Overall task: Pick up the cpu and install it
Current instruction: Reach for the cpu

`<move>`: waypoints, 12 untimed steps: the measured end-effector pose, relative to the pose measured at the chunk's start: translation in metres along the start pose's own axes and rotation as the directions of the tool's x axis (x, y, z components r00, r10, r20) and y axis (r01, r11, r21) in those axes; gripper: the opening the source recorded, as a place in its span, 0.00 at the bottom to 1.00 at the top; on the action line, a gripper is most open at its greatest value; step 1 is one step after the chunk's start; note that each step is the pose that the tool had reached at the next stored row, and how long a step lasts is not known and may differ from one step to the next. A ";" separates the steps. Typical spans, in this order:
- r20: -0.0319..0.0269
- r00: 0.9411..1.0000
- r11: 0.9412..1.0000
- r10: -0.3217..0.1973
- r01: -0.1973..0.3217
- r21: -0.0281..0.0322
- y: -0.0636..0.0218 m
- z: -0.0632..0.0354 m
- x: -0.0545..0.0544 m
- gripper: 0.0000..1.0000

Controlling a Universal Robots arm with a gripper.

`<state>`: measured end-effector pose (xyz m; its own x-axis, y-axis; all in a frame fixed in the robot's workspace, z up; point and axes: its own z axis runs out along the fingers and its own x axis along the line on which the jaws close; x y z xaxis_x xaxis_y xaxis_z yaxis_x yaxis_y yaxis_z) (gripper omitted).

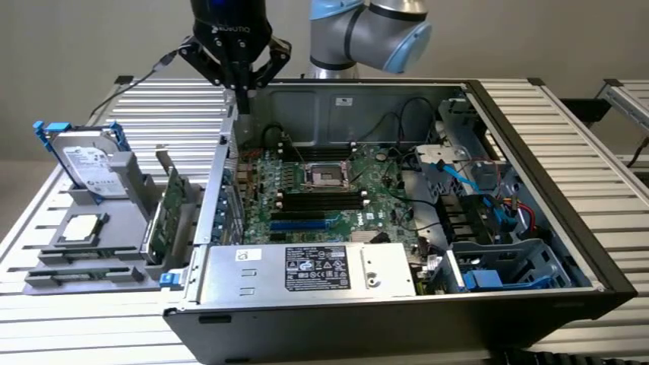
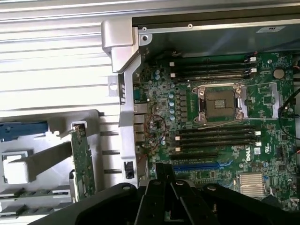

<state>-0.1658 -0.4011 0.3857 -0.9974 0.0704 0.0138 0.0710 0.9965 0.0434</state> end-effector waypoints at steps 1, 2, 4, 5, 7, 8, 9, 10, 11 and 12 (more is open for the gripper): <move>-0.002 1.000 1.000 0.000 0.000 0.000 -0.0006 0.0007 0.003 0.11; -0.004 1.000 1.000 0.000 0.000 0.000 -0.0012 0.0014 0.006 0.11; -0.008 1.000 1.000 0.000 0.000 0.001 -0.0024 0.0028 0.013 0.11; -0.010 1.000 1.000 0.001 -0.001 0.001 -0.0030 0.0035 0.016 0.11; -0.014 1.000 1.000 0.001 -0.001 0.001 -0.0044 0.0052 0.023 0.11; -0.016 1.000 1.000 0.001 -0.001 0.001 -0.0051 0.0060 0.026 0.11; -0.018 1.000 1.000 0.001 -0.001 0.002 -0.0057 0.0068 0.030 0.11; -0.020 1.000 1.000 0.001 -0.001 0.002 -0.0064 0.0077 0.034 0.11; -0.022 1.000 1.000 0.001 -0.001 0.002 -0.0071 0.0086 0.037 0.11; -0.024 1.000 1.000 0.001 -0.001 0.002 -0.0078 0.0095 0.041 0.11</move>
<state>-0.2075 -0.4056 0.3765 -0.9968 0.0704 0.0379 0.0720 0.9965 0.0414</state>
